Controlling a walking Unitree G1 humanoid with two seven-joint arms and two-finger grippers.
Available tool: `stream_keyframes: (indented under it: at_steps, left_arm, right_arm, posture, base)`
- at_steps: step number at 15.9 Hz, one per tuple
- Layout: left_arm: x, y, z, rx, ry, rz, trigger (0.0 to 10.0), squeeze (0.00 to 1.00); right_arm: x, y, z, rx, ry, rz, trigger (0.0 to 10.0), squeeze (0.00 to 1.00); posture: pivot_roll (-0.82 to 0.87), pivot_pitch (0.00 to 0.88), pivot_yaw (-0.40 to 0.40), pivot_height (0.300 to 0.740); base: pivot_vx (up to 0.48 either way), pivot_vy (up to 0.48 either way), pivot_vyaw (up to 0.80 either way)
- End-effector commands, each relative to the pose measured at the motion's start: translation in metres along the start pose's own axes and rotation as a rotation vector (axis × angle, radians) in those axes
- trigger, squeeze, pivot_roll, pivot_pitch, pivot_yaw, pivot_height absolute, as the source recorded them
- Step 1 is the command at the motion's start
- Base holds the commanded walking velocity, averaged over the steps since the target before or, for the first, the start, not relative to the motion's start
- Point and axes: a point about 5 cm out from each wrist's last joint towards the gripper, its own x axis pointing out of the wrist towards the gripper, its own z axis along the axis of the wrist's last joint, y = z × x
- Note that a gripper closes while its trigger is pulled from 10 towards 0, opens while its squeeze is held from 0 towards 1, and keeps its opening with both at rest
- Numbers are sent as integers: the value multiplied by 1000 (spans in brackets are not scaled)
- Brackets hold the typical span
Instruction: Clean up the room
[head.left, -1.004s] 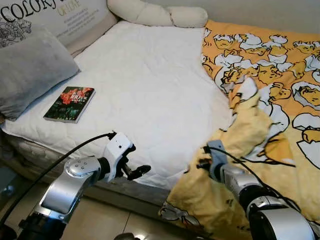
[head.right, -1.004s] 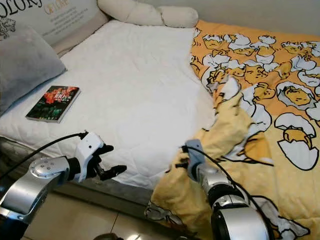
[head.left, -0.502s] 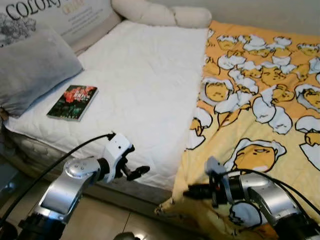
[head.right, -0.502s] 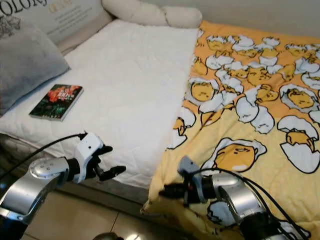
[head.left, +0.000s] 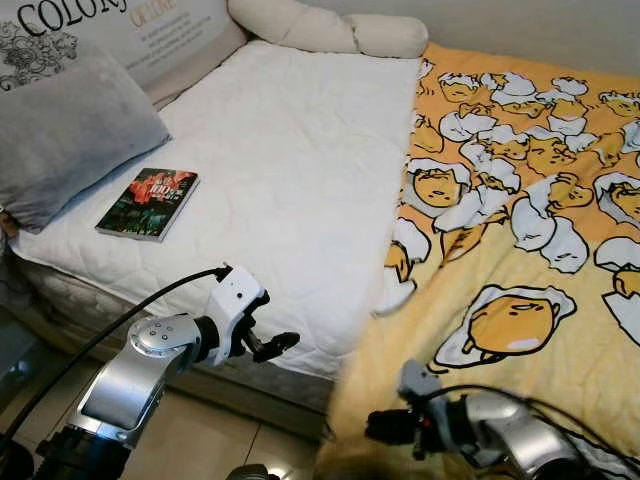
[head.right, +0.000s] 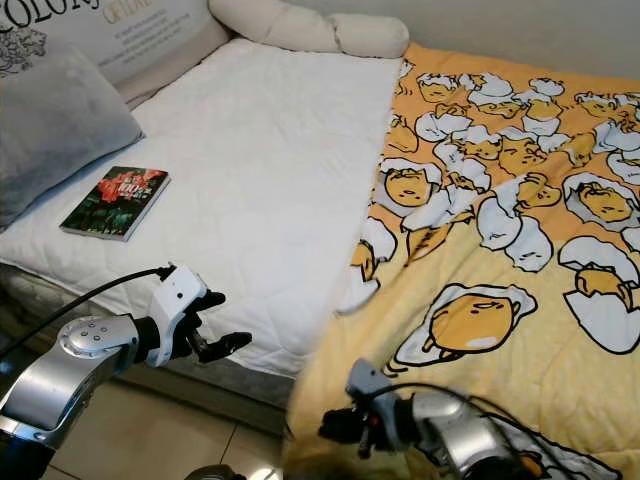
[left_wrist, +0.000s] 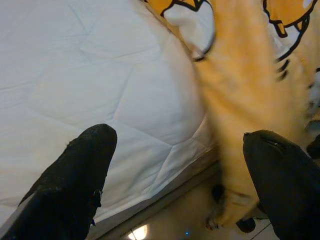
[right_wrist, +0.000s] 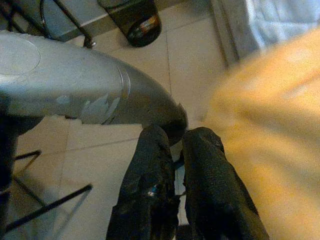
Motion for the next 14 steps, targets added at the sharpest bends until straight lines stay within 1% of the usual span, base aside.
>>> stream_keyframes:
  at_steps: [1,2,3,4,5,6,7,8,9,10,11,12,13,14]
  left_arm:
    - [-1,2,0,8,2,16,10000,0]
    - [-1,5,3,0,-31,58,10000,0]
    - [0,9,6,-16,-66,110,10000,0]
    - [-1,14,10,-33,-113,166,10000,0]
    - [-3,18,18,-72,-194,232,10000,0]
    - [-5,23,23,-96,-241,304,10000,0]
    - [-7,25,25,-86,-263,347,10000,0]
    - [-9,26,27,-81,-287,414,10000,0]
    - [-10,26,26,-98,-299,468,10000,0]
    - [-11,26,25,-111,-308,509,10000,0]
    - [-11,25,26,-114,-314,531,10000,0]
    - [-11,24,27,-119,-326,556,10000,0]
    - [-11,24,27,-119,-330,565,10000,0]
    - [-11,23,27,-116,-329,568,10000,0]
  right_arm:
    - [-7,-12,6,-24,-42,-100,10000,1000]
    - [-13,-24,14,-24,-120,-231,10000,0]
    - [-19,-34,21,-12,-191,-332,10000,0]
    - [-26,-42,29,0,-247,-393,10000,0]
    - [-42,-55,58,-3,-353,-462,10000,0]
    - [-56,-60,83,-9,-442,-571,10000,0]
    - [-62,-62,92,-4,-501,-667,10000,0]
    - [-69,-66,101,45,-569,-822,10000,0]
    - [-69,-67,106,101,-605,-909,10000,0]
    - [-68,-65,110,103,-635,-961,10000,0]
    - [-65,-61,112,124,-663,-997,10000,0]
    - [-60,-54,113,207,-705,-1043,10000,0]
    - [-56,-48,113,248,-720,-1046,10000,0]
    - [-54,-44,113,262,-720,-1051,10000,0]
  posture:
    - [108,0,-7,740]
    - [105,0,-10,740]
    - [102,0,-12,740]
    - [98,0,-13,740]
    - [96,0,-15,740]
    - [93,0,-19,740]
    - [92,0,-22,740]
    - [92,0,-24,740]
    - [88,0,-27,740]
    - [86,0,-31,740]
    - [88,0,-36,740]
    - [92,0,-43,740]
    - [94,0,-47,740]
    - [95,0,-48,740]
  base:
    - [0,0,0]
    - [0,0,0]
    - [0,0,0]
    - [0,0,0]
    - [0,0,0]
    - [0,0,0]
    - [0,0,0]
    - [0,0,0]
    - [0,0,0]
    - [0,0,0]
    - [0,-304,0]
    - [0,-461,0]
    - [0,-480,-556]
    - [0,-480,-769]
